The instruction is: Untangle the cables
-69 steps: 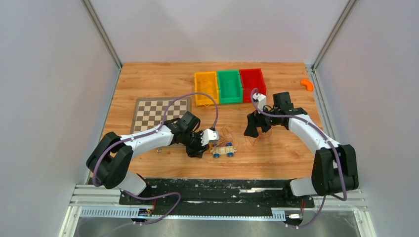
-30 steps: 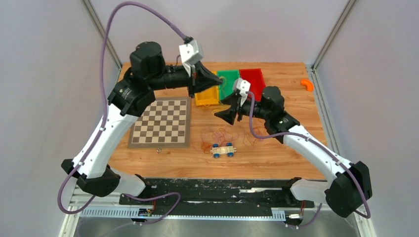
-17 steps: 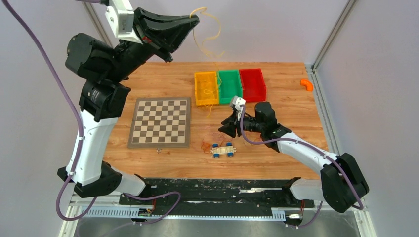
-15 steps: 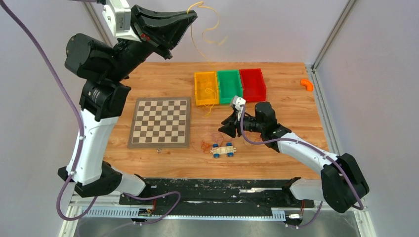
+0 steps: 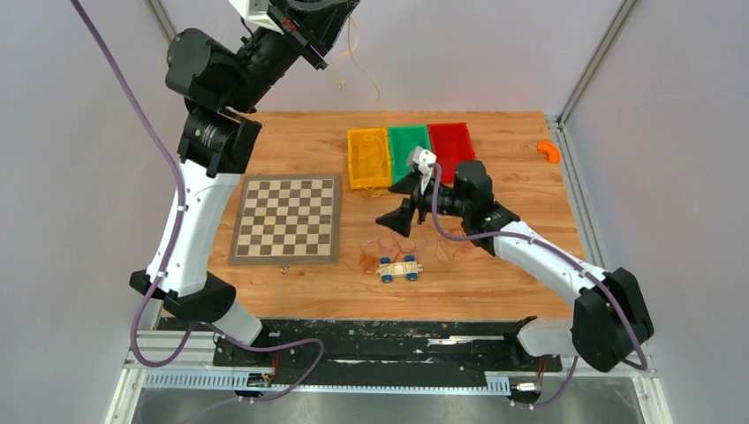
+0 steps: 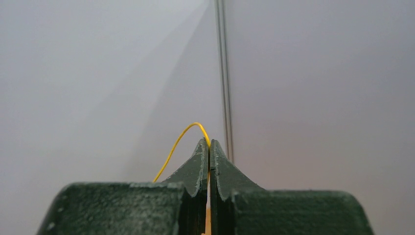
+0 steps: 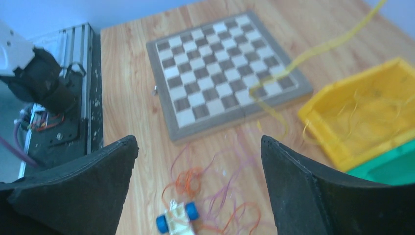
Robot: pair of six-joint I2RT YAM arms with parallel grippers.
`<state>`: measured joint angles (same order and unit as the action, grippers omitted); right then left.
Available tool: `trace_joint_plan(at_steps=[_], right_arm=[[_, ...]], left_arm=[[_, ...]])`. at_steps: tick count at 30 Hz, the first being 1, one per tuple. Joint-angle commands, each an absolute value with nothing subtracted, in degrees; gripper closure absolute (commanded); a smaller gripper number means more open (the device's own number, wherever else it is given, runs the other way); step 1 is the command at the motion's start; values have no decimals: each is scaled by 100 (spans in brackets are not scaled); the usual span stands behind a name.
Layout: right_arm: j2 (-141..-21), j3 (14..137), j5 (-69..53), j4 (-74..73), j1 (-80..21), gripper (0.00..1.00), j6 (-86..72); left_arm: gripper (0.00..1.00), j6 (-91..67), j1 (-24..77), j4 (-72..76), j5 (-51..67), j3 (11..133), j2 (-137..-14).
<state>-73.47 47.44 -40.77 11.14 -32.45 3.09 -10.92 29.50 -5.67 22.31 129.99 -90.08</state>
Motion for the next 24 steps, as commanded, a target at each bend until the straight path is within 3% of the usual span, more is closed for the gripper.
trace_joint_plan(at_steps=[1, 4, 6, 9, 11, 12, 15, 20, 24], right_arm=[[-7894, 5660, -4117, 1834, -3400, 5, 109], [-8322, 6003, -3765, 1875, -3469, 9, 239], [-8560, 6059, -3566, 2037, -3482, 19, 329], [-8891, 6152, -3112, 1992, -3480, 54, 450], [-9064, 6144, -2981, 1958, -3448, 91, 835], [-9147, 6117, -2883, 1893, -3447, 99, 1125], [-9100, 6488, -2631, 1225, -3409, 100, 1945], [-7906, 8307, -3202, -577, -3786, 100, 2076], [-7543, 8130, -3038, -1164, -3877, 100, 2268]], left_arm=[[100, -1266, 2952, -196, 2190, 13141, -8804], [100, -1234, 2943, -189, 2153, 13129, -8772], [100, -1233, 2938, -181, 2117, 13131, -8743], [100, -1228, 2930, -191, 2074, 13136, -8697], [100, -1238, 2906, -207, 2050, 13115, -8644], [100, -1234, 2903, -209, 2042, 13052, -8579], [100, -1212, 2856, -230, 2012, 12704, -8380], [100, -1090, 2719, -171, 2002, 11120, -7626], [100, -1383, 2484, -193, 2134, 10247, -7335]])
